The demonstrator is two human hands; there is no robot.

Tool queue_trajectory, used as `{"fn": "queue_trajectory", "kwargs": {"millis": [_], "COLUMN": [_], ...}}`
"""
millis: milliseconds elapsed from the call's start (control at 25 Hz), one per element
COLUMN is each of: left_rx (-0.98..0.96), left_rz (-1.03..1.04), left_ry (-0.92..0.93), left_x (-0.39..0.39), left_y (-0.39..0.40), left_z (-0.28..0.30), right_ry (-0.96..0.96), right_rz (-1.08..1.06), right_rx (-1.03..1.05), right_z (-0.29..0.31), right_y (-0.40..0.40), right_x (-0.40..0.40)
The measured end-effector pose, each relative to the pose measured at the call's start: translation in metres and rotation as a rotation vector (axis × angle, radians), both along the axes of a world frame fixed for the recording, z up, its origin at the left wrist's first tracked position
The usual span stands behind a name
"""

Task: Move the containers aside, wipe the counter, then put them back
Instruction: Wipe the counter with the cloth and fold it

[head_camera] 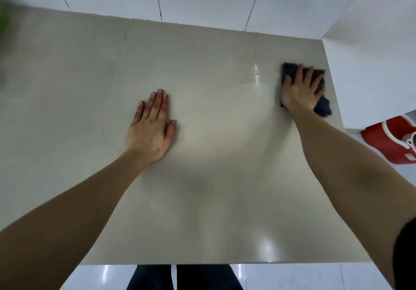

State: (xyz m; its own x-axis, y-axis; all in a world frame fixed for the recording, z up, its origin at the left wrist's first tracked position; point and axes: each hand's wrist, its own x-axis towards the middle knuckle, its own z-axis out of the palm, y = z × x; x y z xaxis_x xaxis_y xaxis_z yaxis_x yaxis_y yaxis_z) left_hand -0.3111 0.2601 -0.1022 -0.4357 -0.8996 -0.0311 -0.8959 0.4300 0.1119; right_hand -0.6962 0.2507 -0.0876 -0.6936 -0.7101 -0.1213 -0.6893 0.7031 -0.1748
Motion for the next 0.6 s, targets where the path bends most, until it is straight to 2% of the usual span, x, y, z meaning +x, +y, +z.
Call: {"fn": "queue_trajectory", "kwargs": {"millis": [80, 200, 360, 480, 600], "left_rx": [-0.003, -0.013, 0.000, 0.004, 0.041], "left_rz": [0.001, 0.007, 0.006, -0.005, 0.011], "left_ry": [0.000, -0.012, -0.008, -0.014, 0.049], "left_x": [0.000, 0.000, 0.000, 0.002, 0.003], "left_y": [-0.001, -0.002, -0.004, -0.003, -0.007], "left_z": [0.000, -0.002, 0.000, 0.001, 0.004], "right_ry": [0.003, 0.026, 0.005, -0.012, 0.040], "right_rz": [0.113, 0.438, 0.765, 0.841, 0.692], "right_rx": [0.008, -0.020, -0.053, -0.085, -0.063], "right_z": [0.000, -0.002, -0.005, -0.008, -0.010], "right_y": [-0.048, -0.081, -0.016, 0.072, 0.120], "right_x": [0.033, 0.117, 0.210, 0.204, 0.131]}}
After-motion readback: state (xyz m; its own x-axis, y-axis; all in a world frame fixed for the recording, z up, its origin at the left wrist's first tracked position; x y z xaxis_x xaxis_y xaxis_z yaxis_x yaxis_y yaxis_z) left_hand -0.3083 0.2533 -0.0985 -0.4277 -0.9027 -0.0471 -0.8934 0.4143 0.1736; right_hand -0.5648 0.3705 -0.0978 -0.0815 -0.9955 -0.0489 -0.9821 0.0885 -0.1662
